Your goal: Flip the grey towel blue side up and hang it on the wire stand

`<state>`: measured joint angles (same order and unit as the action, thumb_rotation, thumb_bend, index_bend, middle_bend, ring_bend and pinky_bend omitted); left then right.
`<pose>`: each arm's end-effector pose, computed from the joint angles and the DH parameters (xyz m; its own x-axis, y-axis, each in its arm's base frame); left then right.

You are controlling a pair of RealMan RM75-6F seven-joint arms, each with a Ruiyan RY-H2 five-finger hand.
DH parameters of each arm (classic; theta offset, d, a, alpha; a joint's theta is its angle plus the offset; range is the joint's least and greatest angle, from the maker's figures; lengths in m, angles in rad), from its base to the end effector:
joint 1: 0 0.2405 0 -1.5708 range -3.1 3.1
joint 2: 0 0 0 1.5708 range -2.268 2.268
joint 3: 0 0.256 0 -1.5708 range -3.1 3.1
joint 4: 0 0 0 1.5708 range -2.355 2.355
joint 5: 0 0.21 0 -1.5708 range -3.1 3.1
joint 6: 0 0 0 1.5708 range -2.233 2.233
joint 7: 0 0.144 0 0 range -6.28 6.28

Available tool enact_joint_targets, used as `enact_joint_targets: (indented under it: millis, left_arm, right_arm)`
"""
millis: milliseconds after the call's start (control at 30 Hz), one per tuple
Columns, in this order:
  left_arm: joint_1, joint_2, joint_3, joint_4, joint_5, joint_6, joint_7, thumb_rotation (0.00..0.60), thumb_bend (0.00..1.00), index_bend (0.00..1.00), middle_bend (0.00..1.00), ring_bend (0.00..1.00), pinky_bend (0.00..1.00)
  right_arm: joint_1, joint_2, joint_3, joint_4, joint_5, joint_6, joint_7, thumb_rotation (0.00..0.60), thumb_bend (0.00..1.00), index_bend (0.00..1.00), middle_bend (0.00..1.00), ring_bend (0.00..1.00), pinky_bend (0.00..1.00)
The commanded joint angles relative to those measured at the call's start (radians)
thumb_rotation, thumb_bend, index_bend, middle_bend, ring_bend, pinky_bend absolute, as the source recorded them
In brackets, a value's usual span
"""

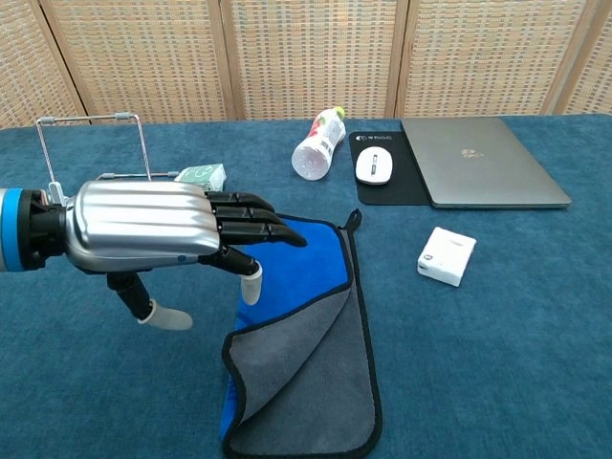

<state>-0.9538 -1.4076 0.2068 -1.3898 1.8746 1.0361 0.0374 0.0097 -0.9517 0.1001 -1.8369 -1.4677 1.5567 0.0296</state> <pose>-0.1364 0.2910 -0.0151 0.7744 -0.0005 0.6327 0.2295 -0.9317 -0.2816 -0.2852 -0.1661 0.2077 0.3136 0.0877 0.9455 -0.9490 0.0646 0.3087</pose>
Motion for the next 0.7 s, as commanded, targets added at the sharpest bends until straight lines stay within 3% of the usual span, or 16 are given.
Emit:
enact_joint_targets:
  millis: [33,700]
  left_arm:
    - [0.005,-0.012,-0.003,-0.011,-0.012,-0.019,-0.007,0.600,0.29,0.36,0.00,0.00,0.00]
    - [0.027,-0.124,-0.021,0.096,-0.022,-0.067,0.016,0.600,0.30,0.37,0.00,0.00,0.00]
  right_arm:
    - [0.000,-0.001,0.000,0.000,0.000,0.001,-0.002,0.600,0.00,0.00,0.00,0.00,0.00]
    - [0.006,0.004,-0.002,0.001,0.006,-0.019,0.009,0.600,0.00,0.00,0.00,0.00,0.00]
